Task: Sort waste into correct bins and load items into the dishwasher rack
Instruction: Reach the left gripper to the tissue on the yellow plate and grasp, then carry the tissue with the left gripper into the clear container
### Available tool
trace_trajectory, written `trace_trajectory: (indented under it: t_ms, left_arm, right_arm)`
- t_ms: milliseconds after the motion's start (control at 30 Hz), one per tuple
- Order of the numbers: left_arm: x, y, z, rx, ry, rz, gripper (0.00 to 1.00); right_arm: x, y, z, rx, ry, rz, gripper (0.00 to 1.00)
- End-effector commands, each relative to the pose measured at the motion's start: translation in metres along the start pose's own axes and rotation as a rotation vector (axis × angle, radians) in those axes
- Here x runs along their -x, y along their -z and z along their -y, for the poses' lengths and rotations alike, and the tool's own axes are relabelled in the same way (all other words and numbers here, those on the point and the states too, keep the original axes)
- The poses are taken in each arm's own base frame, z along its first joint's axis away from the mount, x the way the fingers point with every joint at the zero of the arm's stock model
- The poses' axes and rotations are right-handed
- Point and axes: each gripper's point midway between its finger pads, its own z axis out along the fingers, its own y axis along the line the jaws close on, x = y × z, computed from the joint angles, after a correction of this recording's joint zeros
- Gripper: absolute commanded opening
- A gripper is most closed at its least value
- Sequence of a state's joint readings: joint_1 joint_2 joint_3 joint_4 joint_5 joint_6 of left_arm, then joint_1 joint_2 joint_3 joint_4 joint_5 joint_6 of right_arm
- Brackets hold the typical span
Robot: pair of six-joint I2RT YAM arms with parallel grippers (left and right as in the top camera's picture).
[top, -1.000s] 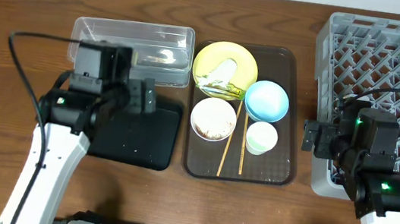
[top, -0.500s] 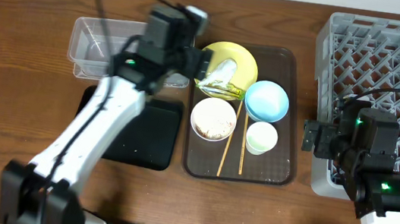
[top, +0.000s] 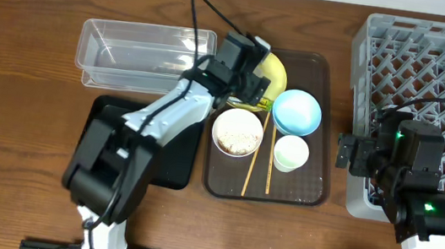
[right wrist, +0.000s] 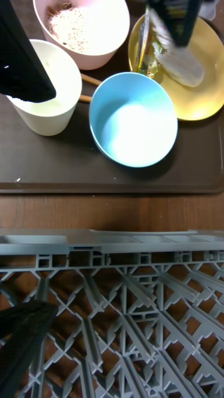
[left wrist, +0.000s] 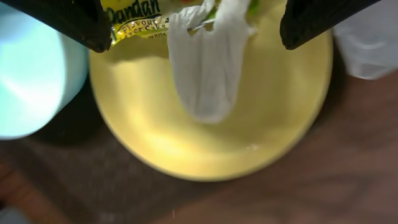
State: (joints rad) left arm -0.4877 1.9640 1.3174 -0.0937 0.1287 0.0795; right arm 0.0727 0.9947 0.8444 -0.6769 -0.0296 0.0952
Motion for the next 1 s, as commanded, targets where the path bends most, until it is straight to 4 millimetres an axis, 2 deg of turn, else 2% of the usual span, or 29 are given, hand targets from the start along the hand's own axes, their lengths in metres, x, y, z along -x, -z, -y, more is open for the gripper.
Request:
trace_trajectory:
  t_ms: [0,133,367,533,567,600,700,800,900,967]
  left_arm:
    - [-0.006,-0.014,0.003,0.002,-0.013,-0.016,0.89]
    - [-0.021,-0.027,0.003,0.001,-0.012,-0.055,0.81]
    - [-0.033,-0.036,0.003,0.000,-0.010,-0.085,0.52]
    - [-0.028,-0.036,0.002,0.001,-0.011,-0.068,0.21]
    - [-0.027,-0.036,0.002,0.001,-0.011,-0.063,0.12]
    - [-0.025,-0.034,0.003,0.001,-0.011,-0.058,0.08]
    - [-0.012,-0.023,0.003,0.001,-0.013,-0.025,0.06]
    - [0.010,-0.003,0.004,0.004,-0.015,0.030,0.06]
    - [0.033,0.027,0.000,0.017,0.003,0.087,0.06]
    - [0.041,0.049,-0.013,0.074,0.040,0.103,0.06]
  right_arm:
    - [0.009,0.005,-0.004,0.013,0.000,0.022,0.99]
    - [0.008,0.005,-0.004,0.012,0.000,0.019,0.99]
    - [0.007,0.005,-0.004,0.012,0.000,0.014,0.99]
    - [0.007,0.005,-0.004,0.012,0.000,0.014,0.99]
    - [0.007,0.005,-0.004,0.012,0.000,0.014,0.99]
    - [0.006,0.005,-0.004,0.011,0.000,0.012,0.99]
    - [0.005,0.005,-0.004,0.011,0.000,0.008,0.99]
    - [0.005,0.005,-0.004,0.011,0.000,0.008,0.99]
    - [0.005,0.005,-0.004,0.011,0.000,0.008,0.99]
    - [0.005,0.005,-0.004,0.011,0.000,0.008,0.99]
